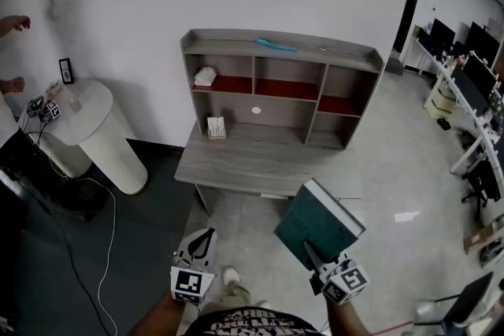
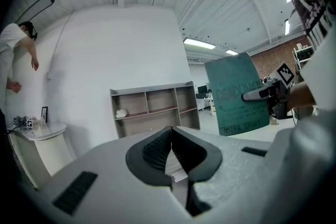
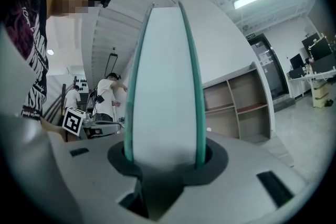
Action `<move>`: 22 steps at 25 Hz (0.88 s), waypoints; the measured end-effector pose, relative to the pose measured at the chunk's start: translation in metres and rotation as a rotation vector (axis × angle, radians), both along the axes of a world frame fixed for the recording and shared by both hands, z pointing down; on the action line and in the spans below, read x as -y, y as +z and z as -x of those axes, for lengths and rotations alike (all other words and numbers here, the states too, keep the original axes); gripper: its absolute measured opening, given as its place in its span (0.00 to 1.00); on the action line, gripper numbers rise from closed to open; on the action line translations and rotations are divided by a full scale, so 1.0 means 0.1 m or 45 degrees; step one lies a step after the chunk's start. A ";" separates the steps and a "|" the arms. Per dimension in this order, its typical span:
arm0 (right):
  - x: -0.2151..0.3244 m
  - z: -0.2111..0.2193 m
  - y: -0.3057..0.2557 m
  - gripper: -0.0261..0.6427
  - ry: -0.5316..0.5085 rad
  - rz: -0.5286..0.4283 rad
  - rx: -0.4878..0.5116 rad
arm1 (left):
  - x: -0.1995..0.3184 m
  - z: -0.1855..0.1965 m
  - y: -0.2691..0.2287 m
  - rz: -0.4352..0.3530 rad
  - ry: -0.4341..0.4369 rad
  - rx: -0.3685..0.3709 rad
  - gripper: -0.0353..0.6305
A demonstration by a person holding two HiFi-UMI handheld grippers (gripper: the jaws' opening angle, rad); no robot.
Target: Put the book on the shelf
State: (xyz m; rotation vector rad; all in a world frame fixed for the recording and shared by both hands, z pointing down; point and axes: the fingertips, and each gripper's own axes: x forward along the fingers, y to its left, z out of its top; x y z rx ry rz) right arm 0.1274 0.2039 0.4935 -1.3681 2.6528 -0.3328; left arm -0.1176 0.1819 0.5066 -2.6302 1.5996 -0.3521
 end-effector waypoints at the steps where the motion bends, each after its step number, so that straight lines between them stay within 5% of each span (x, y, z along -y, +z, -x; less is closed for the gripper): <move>1: 0.03 0.02 0.00 0.28 -0.004 -0.001 -0.006 | 0.03 0.01 -0.01 0.003 -0.003 -0.012 0.06; 6: 0.18 0.05 0.07 0.28 -0.007 0.024 -0.117 | 0.20 0.12 -0.10 -0.009 -0.018 -0.064 0.06; 11: 0.34 0.11 -0.10 0.28 -0.005 -0.016 -0.077 | 0.34 0.17 -0.28 -0.041 -0.038 -0.148 0.06; 22: 0.65 0.11 -0.20 0.28 0.061 -0.036 -0.108 | 0.68 0.28 -0.25 -0.043 -0.037 -0.138 0.06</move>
